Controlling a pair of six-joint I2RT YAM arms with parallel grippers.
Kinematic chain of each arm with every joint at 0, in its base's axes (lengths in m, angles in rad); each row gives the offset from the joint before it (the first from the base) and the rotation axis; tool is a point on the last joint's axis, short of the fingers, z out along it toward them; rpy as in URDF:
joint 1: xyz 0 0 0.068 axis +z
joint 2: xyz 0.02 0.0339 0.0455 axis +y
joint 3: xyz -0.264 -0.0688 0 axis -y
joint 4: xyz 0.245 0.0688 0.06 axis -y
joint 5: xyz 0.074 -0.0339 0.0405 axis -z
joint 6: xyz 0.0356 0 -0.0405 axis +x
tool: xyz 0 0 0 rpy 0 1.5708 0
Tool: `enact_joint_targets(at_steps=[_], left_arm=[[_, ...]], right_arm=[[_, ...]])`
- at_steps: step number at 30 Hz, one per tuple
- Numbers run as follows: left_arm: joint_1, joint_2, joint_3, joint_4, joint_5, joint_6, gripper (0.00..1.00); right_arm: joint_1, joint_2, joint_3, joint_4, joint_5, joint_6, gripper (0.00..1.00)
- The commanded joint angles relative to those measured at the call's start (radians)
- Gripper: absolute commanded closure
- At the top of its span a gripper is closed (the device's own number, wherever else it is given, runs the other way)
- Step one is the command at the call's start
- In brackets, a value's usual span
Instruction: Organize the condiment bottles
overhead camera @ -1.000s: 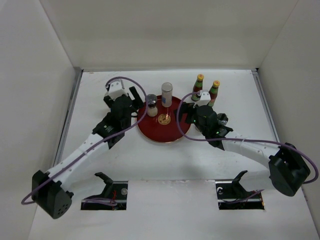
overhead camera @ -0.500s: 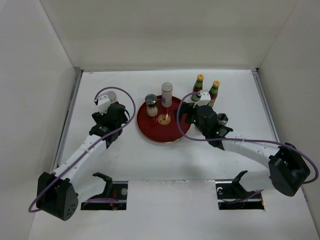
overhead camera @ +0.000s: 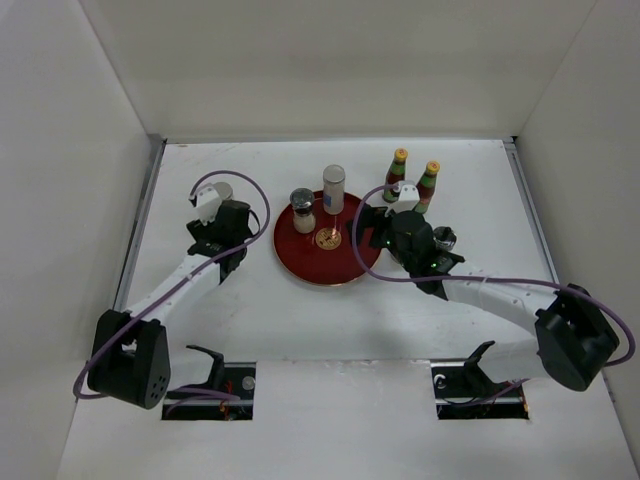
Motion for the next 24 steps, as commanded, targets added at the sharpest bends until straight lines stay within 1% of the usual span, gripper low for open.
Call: enact_joint_targets(at_steps=[1,3,4,8,10,11,12,14,17,22,23,24], left_arm=[[0.020,0.012,-0.014,0.086,-0.007,0.007,0.38],[0.025,0.019,-0.014,0.088,-0.006,0.004,0.48],[0.022,0.019,-0.017,0.090,-0.006,0.004,0.52],[0.017,0.029,-0.031,0.096,0.003,0.007,0.50],[0.017,0.030,-0.039,0.097,0.013,0.005,0.56],[0.017,0.030,-0.045,0.100,0.016,0.005,0.57],[0.015,0.030,-0.051,0.106,0.017,0.007,0.52],[0.023,0.035,-0.053,0.105,0.020,0.010,0.47],[0.029,0.044,-0.045,0.103,0.020,0.011,0.37],[0.034,0.068,-0.030,0.114,0.020,0.013,0.37],[0.035,0.069,-0.030,0.114,0.022,0.011,0.39],[0.034,0.064,-0.033,0.120,0.023,0.010,0.43]], right_arm=[[-0.005,0.006,0.011,0.052,-0.010,0.005,0.00],[-0.006,0.012,0.011,0.052,-0.010,0.008,0.00],[-0.006,0.014,0.012,0.050,-0.010,0.006,0.00],[-0.006,0.006,0.011,0.050,-0.010,0.005,0.00],[-0.014,0.005,0.009,0.050,-0.010,0.008,0.00],[-0.014,0.005,0.008,0.049,-0.010,0.008,0.00],[-0.009,0.003,0.009,0.049,-0.010,0.006,0.00],[-0.009,-0.002,0.009,0.047,-0.010,0.005,0.00],[-0.014,0.000,0.006,0.049,-0.010,0.008,0.00],[-0.009,0.001,0.009,0.052,-0.010,0.008,0.00],[-0.009,0.003,0.009,0.052,-0.011,0.008,0.00],[-0.009,0.005,0.009,0.049,-0.013,0.008,0.00]])
